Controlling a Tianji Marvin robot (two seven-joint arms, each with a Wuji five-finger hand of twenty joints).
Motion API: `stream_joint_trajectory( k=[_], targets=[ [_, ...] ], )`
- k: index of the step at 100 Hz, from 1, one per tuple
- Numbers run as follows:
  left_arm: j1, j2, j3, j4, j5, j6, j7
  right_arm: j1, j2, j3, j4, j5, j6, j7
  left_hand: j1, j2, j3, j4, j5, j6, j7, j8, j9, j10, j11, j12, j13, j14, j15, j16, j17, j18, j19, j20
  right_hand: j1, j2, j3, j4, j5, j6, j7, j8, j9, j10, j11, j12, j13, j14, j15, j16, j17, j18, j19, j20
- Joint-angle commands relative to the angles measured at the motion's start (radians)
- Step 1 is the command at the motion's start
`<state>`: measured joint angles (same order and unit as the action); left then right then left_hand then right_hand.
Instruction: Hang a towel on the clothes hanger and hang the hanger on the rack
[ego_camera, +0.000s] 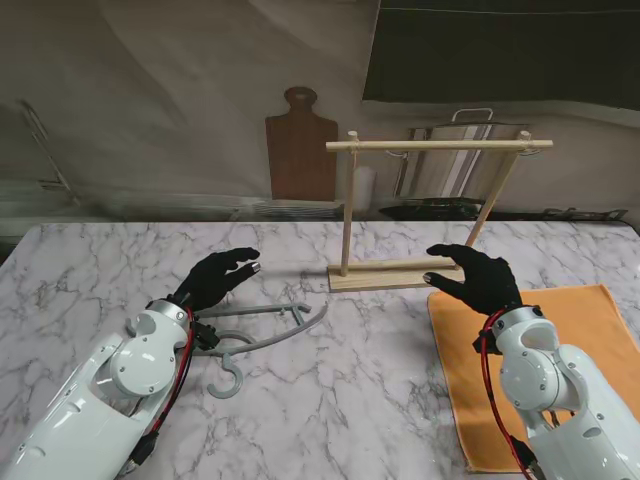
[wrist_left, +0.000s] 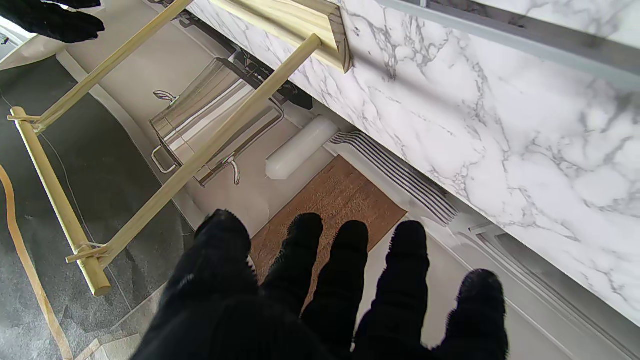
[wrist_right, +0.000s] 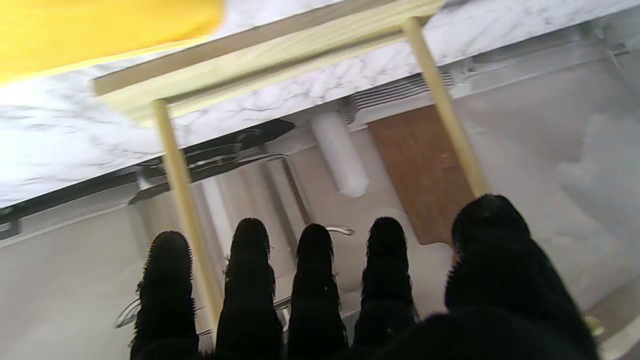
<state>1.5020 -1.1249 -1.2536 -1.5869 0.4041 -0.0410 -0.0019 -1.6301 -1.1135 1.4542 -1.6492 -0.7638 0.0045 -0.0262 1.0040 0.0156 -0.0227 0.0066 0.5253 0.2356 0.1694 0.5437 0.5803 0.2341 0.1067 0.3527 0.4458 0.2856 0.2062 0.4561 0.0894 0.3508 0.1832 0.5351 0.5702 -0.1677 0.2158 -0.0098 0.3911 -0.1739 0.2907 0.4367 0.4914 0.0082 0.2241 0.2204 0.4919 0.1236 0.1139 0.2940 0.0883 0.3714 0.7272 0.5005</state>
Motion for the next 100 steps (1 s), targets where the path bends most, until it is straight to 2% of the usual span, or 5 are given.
stream_joint_trajectory(
  k=[1,32,47,97,100],
  targets=[
    [0.000,0.000,0.002,0.003,0.002,-0.001,-0.018,-0.026,0.025,0.027,0.018,-0.024,0.001,0.012,0.009,0.056,-0.013,-0.022,0.005,0.000,0.003,-0.002,0.009,-0.013,0.001,0.010,-0.002,0.010,0.000,0.011,-0.016,0.013,0.357,0.022,-0.069,-0.016,0.050,-0.026,-0.087,-0.023,-0.063,-0.055,-0.056,-0.031,-0.026,-0.038,-0.049,-0.025,-0.032,-0.030,-0.027,-0.028,-0.045,-0.008],
    [0.008,0.003,-0.004,0.000,0.023,0.001,-0.019,-0.073,0.044,0.101,0.083,-0.128,-0.022,0.036,0.008,0.057,-0.013,-0.022,0.005,-0.001,0.003,-0.002,0.008,-0.013,0.000,0.009,-0.002,0.010,-0.001,0.011,-0.015,0.012,0.354,0.025,-0.351,-0.266,0.325,-0.087,-0.241,-0.010,-0.331,-0.114,-0.297,0.042,-0.200,-0.155,-0.262,0.008,-0.126,-0.166,-0.111,0.019,-0.334,-0.175],
    [0.009,0.004,-0.005,0.001,0.028,0.001,-0.021,-0.061,0.055,0.096,0.123,-0.174,-0.019,0.069,0.001,0.057,-0.016,-0.022,0.004,-0.004,0.003,-0.001,0.008,-0.016,0.000,0.009,-0.004,0.007,-0.002,0.010,-0.017,0.011,0.351,0.025,-0.427,-0.275,0.369,-0.106,-0.221,0.148,-0.354,-0.450,-0.307,0.084,-0.236,-0.185,-0.315,0.010,-0.136,-0.238,-0.129,0.021,-0.512,-0.327],
    [0.005,0.004,-0.002,0.007,0.019,-0.003,-0.023,0.035,0.082,-0.010,0.289,-0.260,-0.006,0.103,-0.005,0.058,-0.014,-0.023,0.004,-0.005,0.003,-0.001,0.007,-0.016,0.001,0.009,-0.006,0.006,-0.005,0.009,-0.018,0.012,0.343,0.027,-0.468,-0.251,0.363,-0.120,-0.222,-0.026,-0.311,-0.369,-0.309,0.077,-0.243,-0.199,-0.339,-0.024,-0.137,-0.243,-0.136,-0.004,-0.553,-0.340],
    [0.005,0.004,-0.002,0.008,0.020,-0.004,-0.023,0.039,0.083,-0.016,0.294,-0.262,-0.007,0.105,-0.005,0.058,-0.014,-0.023,0.004,-0.005,0.003,-0.001,0.006,-0.016,0.000,0.009,-0.006,0.007,-0.005,0.009,-0.018,0.011,0.342,0.027,-0.462,-0.264,0.371,-0.122,-0.228,-0.045,-0.313,-0.286,-0.308,0.077,-0.243,-0.200,-0.338,-0.024,-0.137,-0.244,-0.135,-0.003,-0.556,-0.335]
  ],
)
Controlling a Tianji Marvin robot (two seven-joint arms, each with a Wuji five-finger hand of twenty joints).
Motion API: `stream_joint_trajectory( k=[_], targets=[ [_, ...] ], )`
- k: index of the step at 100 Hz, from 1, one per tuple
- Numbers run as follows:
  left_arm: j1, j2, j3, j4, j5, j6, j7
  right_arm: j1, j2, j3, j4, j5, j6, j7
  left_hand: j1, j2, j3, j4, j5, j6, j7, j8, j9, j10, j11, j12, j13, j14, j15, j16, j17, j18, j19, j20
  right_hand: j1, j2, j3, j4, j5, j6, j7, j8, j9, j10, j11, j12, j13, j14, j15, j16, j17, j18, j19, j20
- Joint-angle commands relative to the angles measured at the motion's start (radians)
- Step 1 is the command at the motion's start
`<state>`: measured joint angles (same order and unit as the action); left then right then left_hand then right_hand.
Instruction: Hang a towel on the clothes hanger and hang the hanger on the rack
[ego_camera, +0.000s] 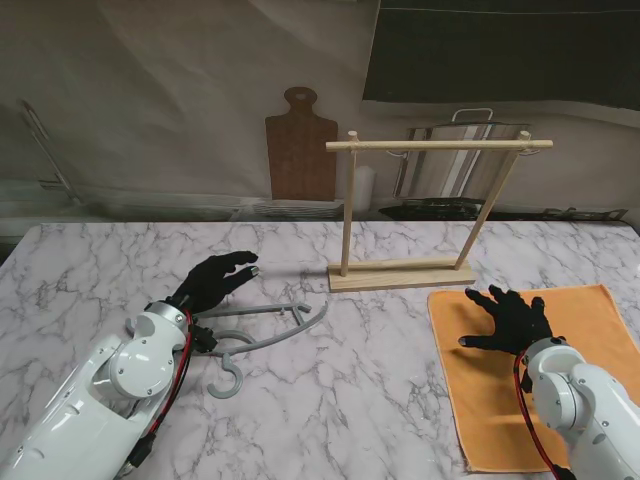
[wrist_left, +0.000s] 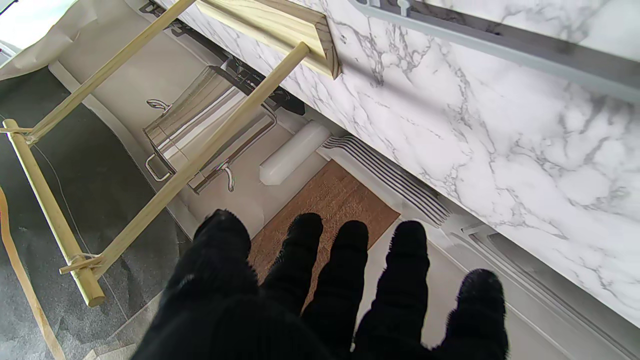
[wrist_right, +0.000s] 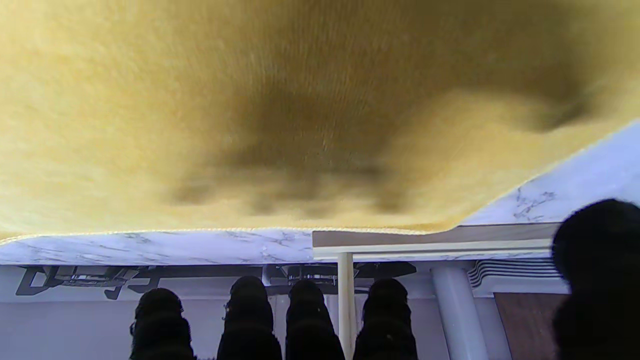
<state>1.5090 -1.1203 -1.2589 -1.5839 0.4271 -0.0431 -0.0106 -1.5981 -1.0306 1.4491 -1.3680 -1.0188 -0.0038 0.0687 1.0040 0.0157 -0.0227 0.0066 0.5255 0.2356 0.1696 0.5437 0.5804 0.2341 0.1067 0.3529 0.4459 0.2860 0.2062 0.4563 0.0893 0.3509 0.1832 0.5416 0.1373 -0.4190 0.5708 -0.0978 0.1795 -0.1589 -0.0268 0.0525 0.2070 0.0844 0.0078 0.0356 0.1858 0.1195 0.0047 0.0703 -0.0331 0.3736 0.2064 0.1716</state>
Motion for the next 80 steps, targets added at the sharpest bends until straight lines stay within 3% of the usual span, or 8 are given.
stream_joint_trajectory(
  k=[1,14,29,43,54,64,76,80],
  targets=[
    [-0.003,-0.001,0.003,0.005,-0.003,-0.002,-0.014,0.009,0.001,-0.012,0.014,-0.009,0.001,0.011,-0.005,0.057,-0.014,-0.023,0.004,-0.005,0.002,-0.001,0.006,-0.016,0.000,0.009,-0.007,0.007,-0.005,0.008,-0.018,0.011,0.342,0.021,-0.028,-0.018,0.019,-0.035,-0.019,-0.066,0.002,0.137,-0.023,0.001,-0.026,-0.015,-0.032,-0.019,-0.027,-0.020,-0.012,-0.005,-0.036,-0.003],
    [-0.003,0.000,0.004,0.006,-0.004,-0.002,-0.016,0.025,0.006,-0.035,0.031,-0.017,-0.006,0.033,-0.005,0.058,-0.014,-0.023,0.004,-0.005,0.003,-0.001,0.005,-0.017,0.000,0.009,-0.007,0.007,-0.005,0.008,-0.017,0.012,0.341,0.022,-0.012,-0.077,0.047,-0.036,-0.027,-0.100,0.017,0.226,-0.016,0.000,-0.034,-0.022,-0.026,-0.018,-0.029,-0.023,-0.006,0.002,-0.038,0.003],
    [-0.003,-0.001,0.003,0.008,-0.003,-0.005,-0.014,0.043,0.009,-0.060,0.053,-0.016,0.001,0.044,-0.004,0.058,-0.013,-0.023,0.003,-0.005,0.002,-0.001,0.005,-0.016,0.000,0.009,-0.008,0.006,-0.006,0.008,-0.017,0.011,0.339,0.023,0.032,-0.129,0.069,-0.031,-0.025,-0.112,0.010,0.238,-0.011,-0.002,-0.036,-0.026,-0.019,-0.017,-0.027,-0.023,0.001,0.006,-0.035,0.004],
    [-0.004,-0.001,0.003,0.009,-0.002,-0.007,-0.013,0.056,0.009,-0.077,0.075,-0.005,0.016,0.046,-0.003,0.058,-0.013,-0.023,0.003,-0.005,0.003,-0.001,0.005,-0.018,0.001,0.009,-0.008,0.005,-0.006,0.008,-0.017,0.011,0.337,0.023,0.128,-0.151,0.048,-0.017,0.012,-0.178,0.061,0.283,0.010,-0.023,-0.044,-0.037,-0.009,-0.025,-0.028,-0.028,0.005,0.007,-0.023,0.002],
    [-0.004,-0.001,0.004,0.010,-0.001,-0.007,-0.013,0.064,0.008,-0.089,0.091,0.006,0.024,0.041,-0.002,0.057,-0.013,-0.023,0.003,-0.006,0.003,-0.001,0.006,-0.018,0.001,0.009,-0.008,0.005,-0.006,0.008,-0.017,0.011,0.336,0.023,0.208,-0.122,-0.014,0.000,0.026,-0.221,0.161,0.297,0.018,-0.040,-0.049,-0.040,-0.007,-0.041,-0.029,-0.035,0.005,0.002,-0.012,-0.009],
    [-0.005,0.000,0.005,0.011,0.000,-0.007,-0.014,0.071,0.007,-0.099,0.104,0.015,0.028,0.036,-0.001,0.056,-0.013,-0.023,0.003,-0.005,0.003,-0.001,0.005,-0.017,0.001,0.009,-0.008,0.005,-0.006,0.008,-0.018,0.011,0.335,0.024,0.299,-0.077,-0.077,0.014,0.043,-0.254,0.262,0.256,0.025,-0.059,-0.048,-0.040,-0.005,-0.062,-0.030,-0.044,0.004,-0.008,-0.003,-0.026],
    [-0.006,0.000,0.006,0.013,0.001,-0.008,-0.014,0.080,0.006,-0.111,0.118,0.032,0.030,0.031,-0.003,0.056,-0.014,-0.023,0.003,-0.005,0.003,-0.001,0.005,-0.017,0.001,0.009,-0.008,0.004,-0.006,0.008,-0.018,0.011,0.334,0.024,0.454,0.062,-0.231,0.034,0.075,-0.281,0.378,0.176,0.045,-0.105,-0.044,-0.039,-0.006,-0.143,-0.030,-0.055,0.001,-0.033,0.011,-0.052],
    [-0.006,0.000,0.006,0.013,0.001,-0.008,-0.014,0.083,0.004,-0.115,0.122,0.040,0.030,0.028,-0.002,0.057,-0.014,-0.023,0.003,-0.005,0.003,-0.001,0.005,-0.019,0.002,0.009,-0.008,0.005,-0.006,0.008,-0.017,0.010,0.334,0.025,0.516,0.120,-0.326,0.049,0.091,-0.286,0.417,0.145,0.051,-0.122,-0.044,-0.038,-0.006,-0.166,-0.031,-0.055,-0.001,-0.041,0.016,-0.064]
  ],
)
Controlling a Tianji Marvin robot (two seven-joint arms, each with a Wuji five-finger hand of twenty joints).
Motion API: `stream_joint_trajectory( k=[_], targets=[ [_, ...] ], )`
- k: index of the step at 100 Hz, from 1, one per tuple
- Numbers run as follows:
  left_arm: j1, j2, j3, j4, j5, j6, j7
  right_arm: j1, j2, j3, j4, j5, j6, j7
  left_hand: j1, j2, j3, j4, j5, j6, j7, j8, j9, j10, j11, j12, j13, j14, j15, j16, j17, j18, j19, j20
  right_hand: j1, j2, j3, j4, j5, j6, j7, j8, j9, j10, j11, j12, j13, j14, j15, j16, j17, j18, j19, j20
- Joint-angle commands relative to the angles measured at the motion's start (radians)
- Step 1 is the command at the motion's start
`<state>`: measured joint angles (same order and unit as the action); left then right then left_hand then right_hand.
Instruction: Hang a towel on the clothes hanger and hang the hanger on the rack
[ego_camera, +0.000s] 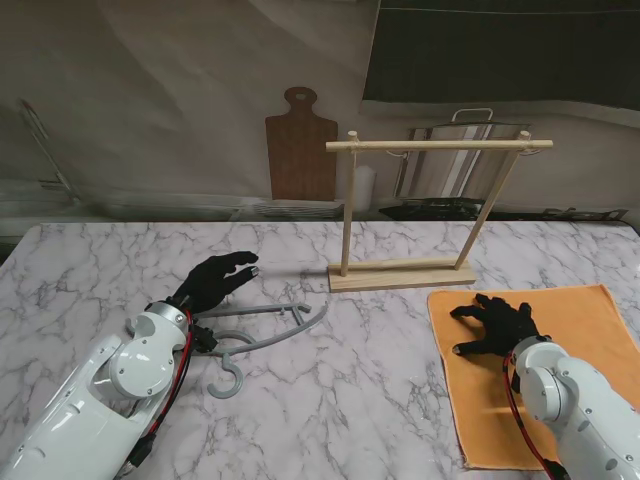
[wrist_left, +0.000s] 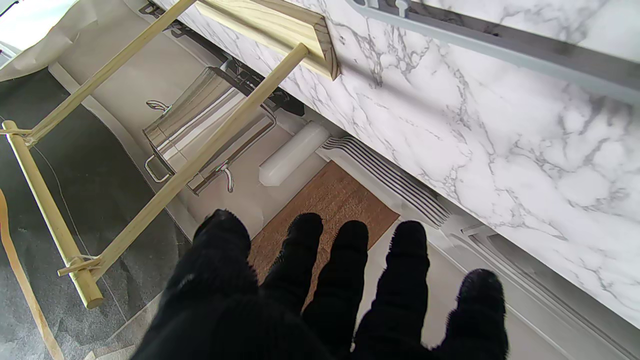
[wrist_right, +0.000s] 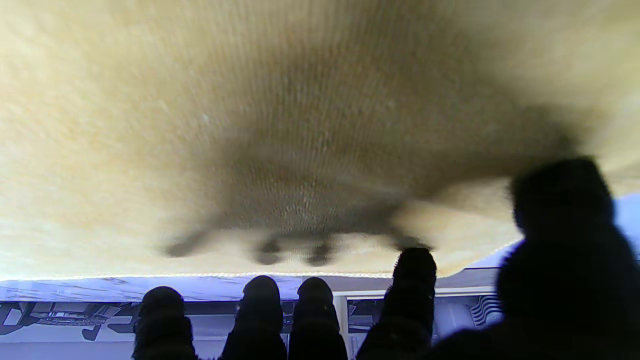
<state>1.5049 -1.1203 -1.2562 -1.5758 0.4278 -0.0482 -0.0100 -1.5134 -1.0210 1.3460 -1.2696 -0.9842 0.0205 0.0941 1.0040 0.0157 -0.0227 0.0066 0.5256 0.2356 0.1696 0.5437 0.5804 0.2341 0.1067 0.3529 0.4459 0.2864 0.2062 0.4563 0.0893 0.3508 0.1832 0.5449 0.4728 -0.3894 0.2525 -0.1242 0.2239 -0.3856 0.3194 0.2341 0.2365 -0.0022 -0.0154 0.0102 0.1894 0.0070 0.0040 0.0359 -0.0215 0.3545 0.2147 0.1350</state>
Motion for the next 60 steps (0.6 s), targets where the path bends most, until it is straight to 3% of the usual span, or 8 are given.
stream_joint_trajectory(
  k=[1,7,17,22,35,45,59,60],
  targets=[
    [-0.002,0.000,0.004,0.005,0.000,-0.003,-0.014,-0.001,-0.005,-0.013,0.024,0.008,0.006,0.002,-0.002,0.056,-0.014,-0.023,0.002,-0.006,0.003,-0.001,0.006,-0.019,0.002,0.009,-0.008,0.003,-0.006,0.008,-0.017,0.010,0.334,0.021,0.183,0.100,-0.010,0.076,0.054,-0.061,0.075,-0.037,0.023,-0.039,-0.020,-0.012,-0.009,-0.058,-0.030,-0.021,-0.013,-0.024,0.008,-0.028],
    [-0.002,0.000,0.003,0.005,0.000,-0.004,-0.014,0.002,-0.007,-0.019,0.030,0.020,0.004,-0.003,-0.002,0.056,-0.014,-0.023,0.003,-0.006,0.003,-0.001,0.005,-0.018,0.002,0.009,-0.008,0.004,-0.006,0.008,-0.017,0.010,0.334,0.022,0.261,0.182,-0.146,0.086,0.092,-0.068,0.132,-0.063,0.030,-0.062,-0.019,-0.011,-0.008,-0.085,-0.030,-0.020,-0.016,-0.038,0.008,-0.042],
    [-0.002,0.000,0.004,0.007,0.001,-0.006,-0.013,0.007,-0.010,-0.027,0.040,0.035,0.001,-0.014,-0.001,0.056,-0.014,-0.023,0.003,-0.005,0.003,0.000,0.005,-0.019,0.002,0.010,-0.008,0.003,-0.006,0.008,-0.017,0.010,0.333,0.022,0.296,0.237,-0.145,0.084,0.167,-0.079,0.172,-0.055,0.046,-0.095,-0.016,-0.011,-0.002,-0.115,-0.029,-0.019,-0.017,-0.052,0.007,-0.044],
    [-0.003,-0.001,0.004,0.008,0.002,-0.008,-0.012,0.010,-0.011,-0.030,0.047,0.041,-0.001,-0.025,0.000,0.055,-0.013,-0.023,0.005,-0.004,0.004,0.000,0.007,-0.017,0.003,0.010,-0.007,0.004,-0.005,0.008,-0.016,0.009,0.334,0.023,0.393,0.285,-0.264,0.085,0.190,-0.094,0.267,-0.143,0.062,-0.113,-0.016,-0.009,0.005,-0.127,-0.028,-0.018,-0.012,-0.061,-0.001,-0.048],
    [-0.003,-0.001,0.003,0.010,0.003,-0.010,-0.010,0.018,-0.021,-0.038,0.070,0.074,-0.010,-0.074,-0.001,0.056,-0.014,-0.023,0.004,-0.006,0.004,0.000,0.007,-0.019,0.003,0.010,-0.008,0.003,-0.005,0.008,-0.016,0.008,0.334,0.023,0.450,0.308,-0.267,0.064,0.253,-0.138,0.512,-0.219,0.117,-0.159,-0.012,-0.001,0.032,-0.157,-0.026,-0.013,-0.002,-0.082,-0.012,-0.047],
    [-0.003,-0.002,0.003,0.011,0.002,-0.011,-0.006,0.023,-0.024,-0.040,0.081,0.091,-0.027,-0.091,0.000,0.056,-0.013,-0.023,0.004,-0.004,0.004,0.000,0.005,-0.018,0.003,0.010,-0.008,0.004,-0.005,0.008,-0.018,0.009,0.334,0.024,0.469,0.297,-0.263,0.065,0.336,-0.085,0.563,-0.236,0.183,-0.196,-0.003,0.007,0.060,-0.172,-0.023,-0.009,0.010,-0.088,-0.016,-0.047],
    [-0.005,-0.001,0.006,0.013,0.001,-0.012,-0.007,0.036,-0.027,-0.053,0.106,0.090,-0.071,-0.136,-0.002,0.057,-0.014,-0.023,0.004,-0.006,0.004,0.000,0.005,-0.021,0.004,0.011,-0.008,0.002,-0.005,0.008,-0.017,0.008,0.334,0.024,0.491,0.277,-0.229,0.069,0.464,0.018,0.577,-0.157,0.363,-0.269,0.052,0.059,0.148,-0.181,-0.016,0.005,0.046,-0.076,-0.011,-0.055],
    [-0.005,-0.001,0.006,0.014,0.001,-0.012,-0.008,0.037,-0.027,-0.054,0.108,0.090,-0.074,-0.140,-0.002,0.057,-0.014,-0.023,0.005,-0.005,0.004,0.000,0.006,-0.019,0.004,0.011,-0.009,0.003,-0.006,0.008,-0.018,0.008,0.333,0.024,0.443,0.251,-0.132,0.043,0.480,0.027,0.550,-0.122,0.380,-0.273,0.065,0.078,0.158,-0.182,-0.009,0.014,0.046,-0.075,0.009,-0.076]
  ],
)
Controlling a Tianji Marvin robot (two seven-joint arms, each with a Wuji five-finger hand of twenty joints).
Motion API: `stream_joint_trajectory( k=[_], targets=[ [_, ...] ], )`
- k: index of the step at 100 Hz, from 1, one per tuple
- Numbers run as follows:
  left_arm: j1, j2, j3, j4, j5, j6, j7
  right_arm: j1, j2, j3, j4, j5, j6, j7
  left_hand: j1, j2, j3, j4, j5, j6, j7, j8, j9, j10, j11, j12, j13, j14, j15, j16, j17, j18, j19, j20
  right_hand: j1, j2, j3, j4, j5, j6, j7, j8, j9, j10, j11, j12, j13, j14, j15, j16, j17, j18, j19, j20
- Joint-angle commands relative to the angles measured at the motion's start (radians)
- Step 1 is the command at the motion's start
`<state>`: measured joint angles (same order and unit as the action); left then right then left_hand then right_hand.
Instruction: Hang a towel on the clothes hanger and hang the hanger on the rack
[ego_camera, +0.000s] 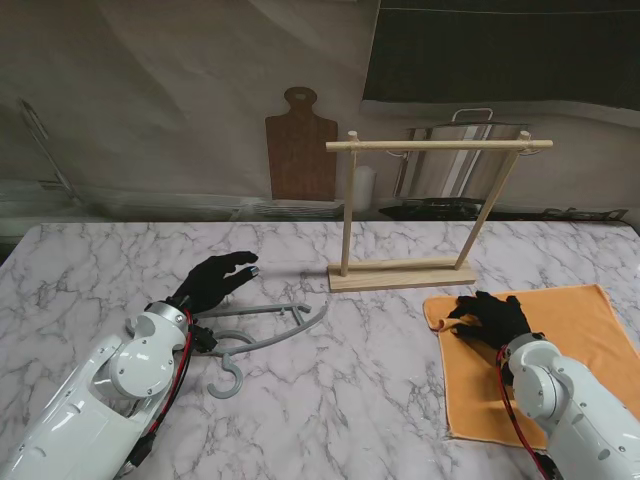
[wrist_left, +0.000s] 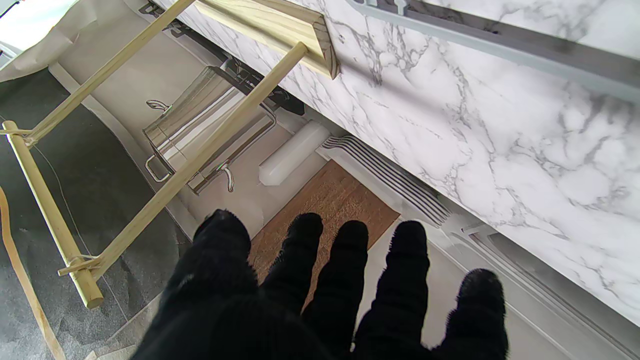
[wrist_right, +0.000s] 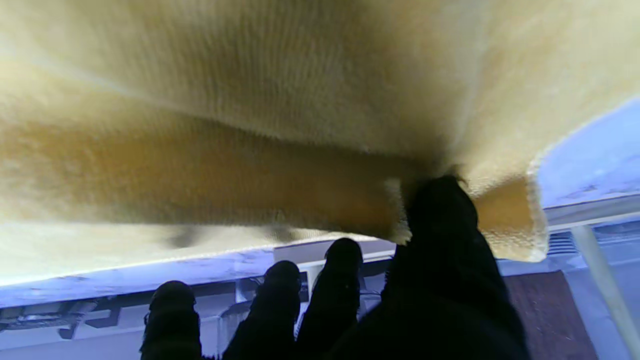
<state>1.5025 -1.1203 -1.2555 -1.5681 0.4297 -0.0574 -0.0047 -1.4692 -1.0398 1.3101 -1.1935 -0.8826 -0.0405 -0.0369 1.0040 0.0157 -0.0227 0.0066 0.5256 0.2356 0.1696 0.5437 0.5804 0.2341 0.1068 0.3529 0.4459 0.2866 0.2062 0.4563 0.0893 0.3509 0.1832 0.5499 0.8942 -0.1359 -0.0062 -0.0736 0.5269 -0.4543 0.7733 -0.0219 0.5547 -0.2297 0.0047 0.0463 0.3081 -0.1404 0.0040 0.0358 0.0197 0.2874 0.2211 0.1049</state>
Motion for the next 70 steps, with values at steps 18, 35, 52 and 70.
stream_joint_trajectory(
  k=[18,35,52,70],
  targets=[
    [-0.005,-0.002,0.006,0.009,-0.001,-0.004,-0.012,0.004,-0.017,-0.028,0.046,0.003,-0.044,-0.062,-0.002,0.058,-0.014,-0.023,0.003,-0.006,0.004,0.000,0.005,-0.020,0.004,0.011,-0.008,0.002,-0.005,0.008,-0.018,0.009,0.333,0.019,-0.094,-0.086,0.434,-0.090,0.224,0.161,0.113,0.214,0.193,-0.052,0.249,0.140,0.153,-0.031,0.004,0.032,0.014,0.018,0.098,-0.102],
    [-0.005,-0.003,0.005,0.011,0.000,-0.006,-0.007,0.009,-0.022,-0.039,0.041,0.004,-0.049,-0.088,-0.003,0.058,-0.014,-0.023,0.001,-0.006,0.003,0.000,0.005,-0.019,0.005,0.012,-0.008,0.001,-0.005,0.009,-0.019,0.008,0.332,0.019,-0.101,-0.102,0.495,-0.095,0.279,0.235,0.116,0.309,0.357,0.060,0.376,0.213,0.251,0.004,0.086,0.079,0.007,0.073,0.211,-0.118],
    [-0.004,-0.003,0.001,0.012,0.004,-0.011,0.000,0.017,-0.025,-0.054,0.037,0.012,-0.044,-0.095,-0.003,0.059,-0.014,-0.023,0.001,-0.006,0.003,0.000,0.006,-0.021,0.006,0.012,-0.008,0.002,-0.005,0.009,-0.018,0.008,0.332,0.019,-0.099,-0.104,0.525,-0.098,0.305,0.284,0.107,0.398,0.385,0.121,0.457,0.280,0.313,0.017,0.160,0.130,-0.004,0.084,0.260,-0.121],
    [-0.001,-0.004,-0.007,0.011,0.007,-0.014,0.007,0.021,-0.026,-0.069,0.020,0.006,-0.040,-0.100,-0.003,0.059,-0.014,-0.023,-0.001,-0.006,0.002,0.000,0.006,-0.022,0.006,0.013,-0.007,0.000,-0.004,0.009,-0.020,0.007,0.331,0.019,-0.091,-0.102,0.536,-0.098,0.313,0.310,0.099,0.440,0.385,0.144,0.479,0.306,0.332,0.030,0.172,0.151,-0.013,0.092,0.266,-0.123]
  ],
)
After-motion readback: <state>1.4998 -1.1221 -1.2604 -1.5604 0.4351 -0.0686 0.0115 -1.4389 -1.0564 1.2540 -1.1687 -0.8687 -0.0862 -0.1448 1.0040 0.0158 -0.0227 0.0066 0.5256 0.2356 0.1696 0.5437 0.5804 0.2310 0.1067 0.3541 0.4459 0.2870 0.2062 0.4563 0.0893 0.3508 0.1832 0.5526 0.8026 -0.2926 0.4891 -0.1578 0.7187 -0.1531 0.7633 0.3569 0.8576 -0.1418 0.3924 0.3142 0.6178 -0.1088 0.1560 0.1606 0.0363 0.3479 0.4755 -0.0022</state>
